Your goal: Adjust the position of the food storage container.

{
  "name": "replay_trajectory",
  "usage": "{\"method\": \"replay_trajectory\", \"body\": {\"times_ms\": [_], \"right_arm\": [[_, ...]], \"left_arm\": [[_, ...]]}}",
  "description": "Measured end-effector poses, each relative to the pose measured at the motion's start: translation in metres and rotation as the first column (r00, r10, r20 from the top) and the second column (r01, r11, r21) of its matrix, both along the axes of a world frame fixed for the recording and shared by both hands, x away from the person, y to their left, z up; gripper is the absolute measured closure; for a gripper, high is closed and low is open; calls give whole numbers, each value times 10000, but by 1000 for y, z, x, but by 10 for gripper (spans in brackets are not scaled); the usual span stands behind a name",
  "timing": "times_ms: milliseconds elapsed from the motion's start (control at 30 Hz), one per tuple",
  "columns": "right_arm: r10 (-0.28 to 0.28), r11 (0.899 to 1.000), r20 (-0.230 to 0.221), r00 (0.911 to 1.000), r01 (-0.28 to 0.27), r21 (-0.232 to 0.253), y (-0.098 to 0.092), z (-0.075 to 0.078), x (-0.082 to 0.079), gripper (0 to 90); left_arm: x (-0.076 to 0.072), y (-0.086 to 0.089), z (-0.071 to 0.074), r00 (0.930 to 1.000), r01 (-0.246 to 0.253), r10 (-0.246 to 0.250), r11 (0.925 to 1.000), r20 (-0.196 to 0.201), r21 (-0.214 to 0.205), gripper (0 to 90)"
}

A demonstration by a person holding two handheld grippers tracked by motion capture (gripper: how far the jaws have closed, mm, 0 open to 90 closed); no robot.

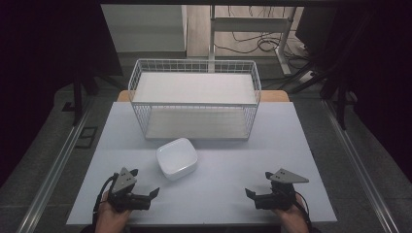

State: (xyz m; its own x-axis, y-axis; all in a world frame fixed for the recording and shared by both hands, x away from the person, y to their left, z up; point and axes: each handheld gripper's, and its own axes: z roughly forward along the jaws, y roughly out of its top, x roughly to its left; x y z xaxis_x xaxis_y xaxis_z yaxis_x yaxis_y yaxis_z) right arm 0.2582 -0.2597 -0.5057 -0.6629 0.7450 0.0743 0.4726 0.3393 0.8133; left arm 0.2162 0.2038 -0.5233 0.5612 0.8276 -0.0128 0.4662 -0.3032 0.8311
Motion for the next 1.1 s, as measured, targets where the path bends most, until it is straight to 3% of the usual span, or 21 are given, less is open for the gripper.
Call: {"method": "replay_trajectory", "body": {"times_ms": [133, 233, 467, 567, 700, 933, 1100], "right_arm": [[423, 9967, -184, 9989, -409, 696, 5, 1, 1, 0], [549, 9974, -116, 9984, -543, 479, 8, 0, 0, 0], [597, 9968, -376, 9975, -576, 550, 11, -1, 0, 0], [548, 9977, -379, 9978, -532, 420, 13, -1, 0, 0], [594, 9980, -477, 9971, -584, 233, 14, -1, 0, 0], [547, 9982, -493, 9973, -557, -205, 13, 1, 2, 0], [502, 9982, -364, 9981, -512, -296, 15, 6, 3, 0]], "left_arm": [[2, 3, -1, 9997, -49, 37, 9988, -235, -497, 6], [2, 3, -2, 9994, -117, 103, 9989, -323, -445, 9], [3, 2, -3, 9975, -160, 136, 9993, -697, -336, 10], [3, 5, -1, 9970, -148, 95, 9976, -766, -684, 10], [3, 9, 0, 9961, -337, 284, 9975, -841, -623, 39], [9, 12, 2, 9965, -262, 211, 9977, -808, -620, 203], [17, 17, 4, 9959, -419, 361, 9967, -831, -694, 417]]}}
